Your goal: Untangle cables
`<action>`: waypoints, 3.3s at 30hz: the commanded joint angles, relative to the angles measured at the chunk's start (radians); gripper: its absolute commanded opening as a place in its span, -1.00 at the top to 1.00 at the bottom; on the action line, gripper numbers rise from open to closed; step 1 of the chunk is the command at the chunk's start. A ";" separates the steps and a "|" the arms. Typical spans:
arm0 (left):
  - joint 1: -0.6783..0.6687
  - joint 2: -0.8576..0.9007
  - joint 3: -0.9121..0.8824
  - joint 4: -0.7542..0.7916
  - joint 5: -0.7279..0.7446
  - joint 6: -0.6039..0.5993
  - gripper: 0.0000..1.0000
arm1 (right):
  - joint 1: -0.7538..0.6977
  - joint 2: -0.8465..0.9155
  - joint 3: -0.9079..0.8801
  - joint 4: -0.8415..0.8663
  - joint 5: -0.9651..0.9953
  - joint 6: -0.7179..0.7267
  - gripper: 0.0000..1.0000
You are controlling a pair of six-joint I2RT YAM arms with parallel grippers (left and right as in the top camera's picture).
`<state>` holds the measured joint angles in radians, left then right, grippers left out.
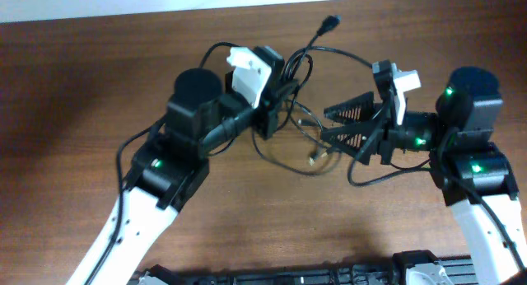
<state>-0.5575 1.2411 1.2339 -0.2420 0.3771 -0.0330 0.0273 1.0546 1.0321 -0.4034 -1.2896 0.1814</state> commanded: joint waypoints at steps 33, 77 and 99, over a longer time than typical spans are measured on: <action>0.004 -0.127 0.005 -0.274 0.055 0.668 1.00 | 0.005 -0.133 0.008 -0.050 0.337 -0.436 -0.95; -0.029 -0.109 0.005 -0.381 -0.146 0.369 -0.99 | 0.005 -0.173 0.008 0.109 0.182 -0.269 0.92; -0.029 -0.054 0.005 -0.339 -0.480 0.013 -0.98 | 0.005 -0.123 0.008 -0.284 0.826 -0.269 -0.50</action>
<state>-0.5823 1.1858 1.2343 -0.5800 -0.0185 0.0315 0.0280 0.8978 1.0317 -0.6147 -0.6735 -0.0914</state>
